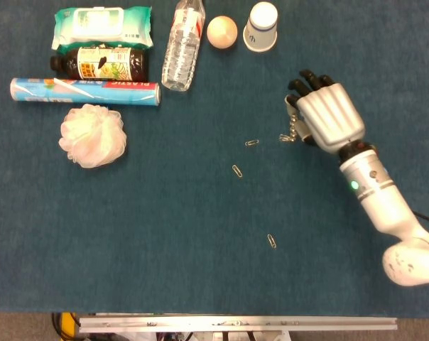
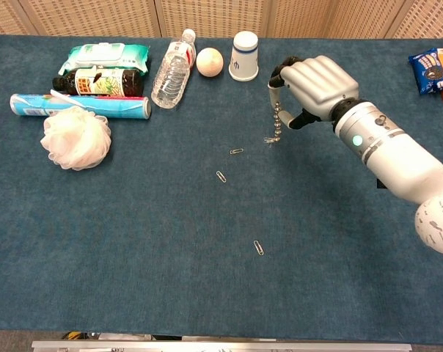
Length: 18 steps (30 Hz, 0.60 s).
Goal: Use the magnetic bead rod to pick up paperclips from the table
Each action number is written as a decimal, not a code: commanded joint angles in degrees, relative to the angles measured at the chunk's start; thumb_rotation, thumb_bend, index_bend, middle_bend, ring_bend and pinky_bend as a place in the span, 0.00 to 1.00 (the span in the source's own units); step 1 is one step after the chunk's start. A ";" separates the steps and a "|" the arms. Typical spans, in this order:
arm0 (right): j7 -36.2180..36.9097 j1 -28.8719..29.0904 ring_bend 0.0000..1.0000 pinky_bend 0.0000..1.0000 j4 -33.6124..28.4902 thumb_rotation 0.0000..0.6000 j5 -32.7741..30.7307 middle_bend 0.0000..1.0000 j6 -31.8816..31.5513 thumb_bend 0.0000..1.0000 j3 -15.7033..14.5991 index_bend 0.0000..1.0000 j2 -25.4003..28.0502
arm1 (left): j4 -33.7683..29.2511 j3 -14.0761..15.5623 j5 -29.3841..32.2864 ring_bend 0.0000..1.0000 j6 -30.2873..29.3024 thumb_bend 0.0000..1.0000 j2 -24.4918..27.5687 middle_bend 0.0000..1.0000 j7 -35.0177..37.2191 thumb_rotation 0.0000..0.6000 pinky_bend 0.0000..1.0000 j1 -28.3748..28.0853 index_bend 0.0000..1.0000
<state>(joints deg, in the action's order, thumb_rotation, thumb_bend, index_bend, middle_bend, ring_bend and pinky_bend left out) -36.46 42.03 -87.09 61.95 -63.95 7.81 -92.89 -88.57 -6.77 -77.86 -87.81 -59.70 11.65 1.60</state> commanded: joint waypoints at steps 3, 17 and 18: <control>1.03 -2.14 0.15 0.29 -2.37 1.00 2.55 0.31 -2.38 0.39 -1.34 0.55 2.43 | -0.20 0.00 0.08 0.36 0.22 0.14 -0.17 0.43 -0.80 1.00 0.53 -0.23 0.42; 5.25 -8.49 0.15 0.29 -2.76 1.00 7.94 0.31 -7.05 0.39 -5.11 0.55 6.23 | -0.76 0.08 -0.18 0.36 0.68 0.14 -0.66 0.43 -3.28 1.00 0.53 -1.01 0.42; 5.54 -9.11 0.15 0.29 -2.58 1.00 8.33 0.31 -7.48 0.39 -5.44 0.55 6.49 | -0.80 0.04 -0.12 0.36 0.78 0.14 -0.71 0.43 -3.48 1.00 0.53 -1.12 0.42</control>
<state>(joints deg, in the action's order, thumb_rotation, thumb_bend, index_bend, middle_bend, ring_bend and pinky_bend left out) -31.22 33.36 -89.90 69.90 -71.05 2.71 -86.68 -89.35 -6.71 -78.02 -87.07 -60.39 8.20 0.52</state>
